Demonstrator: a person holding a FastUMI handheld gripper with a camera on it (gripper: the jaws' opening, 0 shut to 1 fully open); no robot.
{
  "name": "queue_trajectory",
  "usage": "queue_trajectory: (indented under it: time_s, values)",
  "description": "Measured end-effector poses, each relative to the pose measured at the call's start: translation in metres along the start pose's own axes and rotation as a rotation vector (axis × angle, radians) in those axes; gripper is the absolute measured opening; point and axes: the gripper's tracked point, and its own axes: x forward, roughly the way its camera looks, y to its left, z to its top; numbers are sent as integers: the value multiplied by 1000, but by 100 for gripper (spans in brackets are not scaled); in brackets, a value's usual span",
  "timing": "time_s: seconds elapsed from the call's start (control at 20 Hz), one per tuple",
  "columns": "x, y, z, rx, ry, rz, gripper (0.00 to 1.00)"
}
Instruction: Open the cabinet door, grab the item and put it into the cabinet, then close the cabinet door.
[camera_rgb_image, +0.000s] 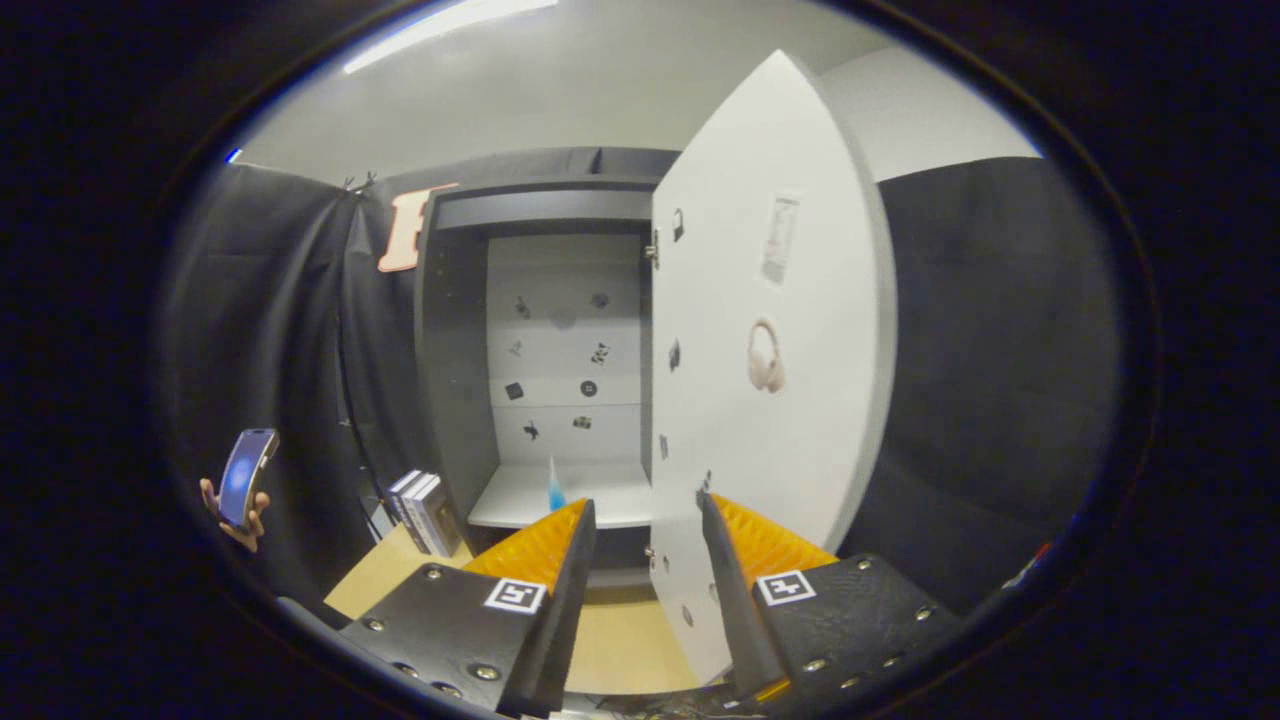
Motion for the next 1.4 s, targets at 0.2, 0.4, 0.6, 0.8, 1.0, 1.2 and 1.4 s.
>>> queue_trajectory:
  time_s: [0.2,0.4,0.6,0.8,1.0,1.2,1.4]
  values:
    - [-7,-42,3,36,-4,-78,61]
    - [-17,-41,2,51,21,4,57]
    - [-23,-66,-2,60,30,-38,57]
    - [-30,-102,-7,48,34,-129,57]
    - [-21,-128,-5,45,23,-198,57]
    - [-8,-123,-4,17,15,-183,57]
    - [-9,-110,-4,47,24,-120,57]
